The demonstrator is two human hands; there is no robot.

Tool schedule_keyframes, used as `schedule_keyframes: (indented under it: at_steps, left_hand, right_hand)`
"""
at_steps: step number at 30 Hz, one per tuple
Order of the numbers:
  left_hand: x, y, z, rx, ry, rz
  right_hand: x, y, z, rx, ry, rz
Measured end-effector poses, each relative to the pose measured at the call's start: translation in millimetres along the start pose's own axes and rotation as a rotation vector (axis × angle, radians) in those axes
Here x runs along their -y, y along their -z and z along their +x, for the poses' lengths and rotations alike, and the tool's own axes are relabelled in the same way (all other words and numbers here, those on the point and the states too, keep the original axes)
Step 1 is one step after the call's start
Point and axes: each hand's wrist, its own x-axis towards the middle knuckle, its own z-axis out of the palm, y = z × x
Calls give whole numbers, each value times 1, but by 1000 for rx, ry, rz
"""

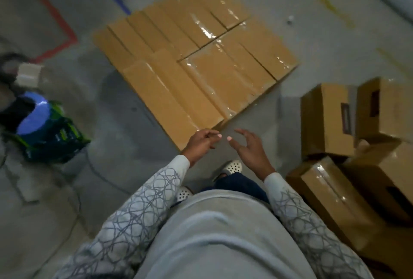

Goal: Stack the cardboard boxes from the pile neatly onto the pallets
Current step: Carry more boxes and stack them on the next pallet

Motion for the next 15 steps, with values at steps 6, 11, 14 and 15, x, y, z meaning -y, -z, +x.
schedule_keyframes:
  at_steps: [6,11,14,15]
  left_hand:
    - [-46,-86,34,144,-52,100]
    - [-79,-180,71,217,-61,53]
    - [-97,-242,90,259,-59,75]
    - [-104,-263,95,270,-59,83]
  right_hand:
    - [-61,64,-8,-226,-114,224]
    - [-105,141,1,-371,-109,197]
    - [-128,199,15,-427,-95,214]
    - [-135,221,18,-454,-98,220]
